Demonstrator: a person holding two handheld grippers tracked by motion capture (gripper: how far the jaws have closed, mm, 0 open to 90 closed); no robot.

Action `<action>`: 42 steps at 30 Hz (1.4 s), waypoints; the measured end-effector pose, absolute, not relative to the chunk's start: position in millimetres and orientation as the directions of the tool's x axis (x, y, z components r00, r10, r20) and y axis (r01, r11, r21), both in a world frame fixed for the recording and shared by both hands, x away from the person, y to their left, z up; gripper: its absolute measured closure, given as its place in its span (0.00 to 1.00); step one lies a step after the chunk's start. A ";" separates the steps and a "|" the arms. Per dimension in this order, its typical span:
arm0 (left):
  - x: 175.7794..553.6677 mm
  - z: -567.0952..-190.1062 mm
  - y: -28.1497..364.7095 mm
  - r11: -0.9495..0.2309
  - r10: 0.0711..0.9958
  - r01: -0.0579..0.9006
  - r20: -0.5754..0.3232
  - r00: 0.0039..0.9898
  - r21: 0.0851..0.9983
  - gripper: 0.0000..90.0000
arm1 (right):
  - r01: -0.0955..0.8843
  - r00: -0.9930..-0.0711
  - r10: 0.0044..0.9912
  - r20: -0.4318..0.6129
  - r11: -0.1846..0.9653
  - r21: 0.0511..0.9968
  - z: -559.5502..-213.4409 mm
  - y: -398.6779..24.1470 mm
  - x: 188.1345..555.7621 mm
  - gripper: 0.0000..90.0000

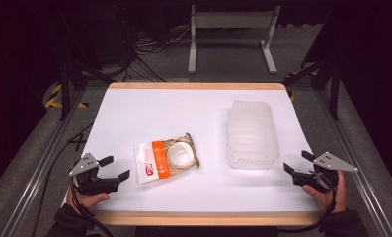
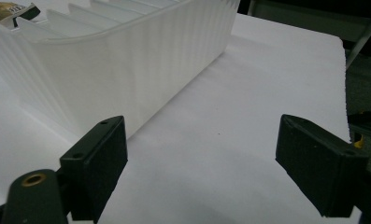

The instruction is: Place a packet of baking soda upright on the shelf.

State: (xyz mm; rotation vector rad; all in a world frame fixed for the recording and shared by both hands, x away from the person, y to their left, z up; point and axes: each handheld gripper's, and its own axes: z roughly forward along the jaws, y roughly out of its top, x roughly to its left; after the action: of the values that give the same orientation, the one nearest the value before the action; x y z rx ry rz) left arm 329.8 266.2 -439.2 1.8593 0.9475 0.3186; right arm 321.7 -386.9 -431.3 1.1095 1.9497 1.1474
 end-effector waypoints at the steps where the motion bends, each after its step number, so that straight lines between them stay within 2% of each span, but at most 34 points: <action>1: 329.4 -440.1 263.1 -0.214 0.728 0.486 -0.193 0.657 0.847 0.14 | 0.354 -0.459 0.884 -0.089 0.273 0.894 -431.2 -386.9 321.8 0.19; 7: 328.1 -445.2 250.8 -0.229 0.703 0.595 -0.292 0.649 0.771 0.21 | 0.365 -0.452 0.886 -0.100 0.286 0.886 -431.4 -384.1 322.4 0.19; 13: 327.4 -450.9 244.5 -0.202 0.632 0.692 -0.448 0.633 0.693 0.24 | 0.372 -0.459 0.883 -0.103 0.296 0.880 -432.3 -382.2 323.8 0.18; 21: 342.8 -457.7 231.8 -0.191 0.602 0.745 -0.524 0.603 0.639 0.24 | 0.383 -0.458 0.883 -0.105 0.303 0.873 -433.5 -381.4 325.2 0.18; 27: 361.4 -461.3 228.4 -0.105 0.586 0.775 -0.591 0.555 0.623 0.23 | 0.388 -0.467 0.877 -0.113 0.318 0.865 -435.2 -377.6 326.0 0.17; 39: 400.9 -459.1 208.8 -0.102 0.602 0.771 -0.578 0.551 0.628 0.25 | 0.391 -0.470 0.876 -0.107 0.315 0.865 -435.9 -377.2 326.8 0.17; 40: 402.9 -458.3 206.5 -0.097 0.608 0.776 -0.580 0.542 0.623 0.28 | 0.393 -0.470 0.876 -0.104 0.313 0.865 -436.2 -377.3 327.1 0.17; 42: 406.7 -457.4 204.2 -0.105 0.614 0.763 -0.562 0.554 0.638 0.39 | 0.394 -0.471 0.876 -0.103 0.313 0.864 -436.6 -377.5 327.3 0.17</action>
State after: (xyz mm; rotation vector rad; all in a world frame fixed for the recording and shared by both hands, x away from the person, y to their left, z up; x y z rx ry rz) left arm 406.7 204.2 -457.4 1.8036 1.1362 -0.1894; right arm 327.3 -377.5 -436.6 1.1193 2.0068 1.0855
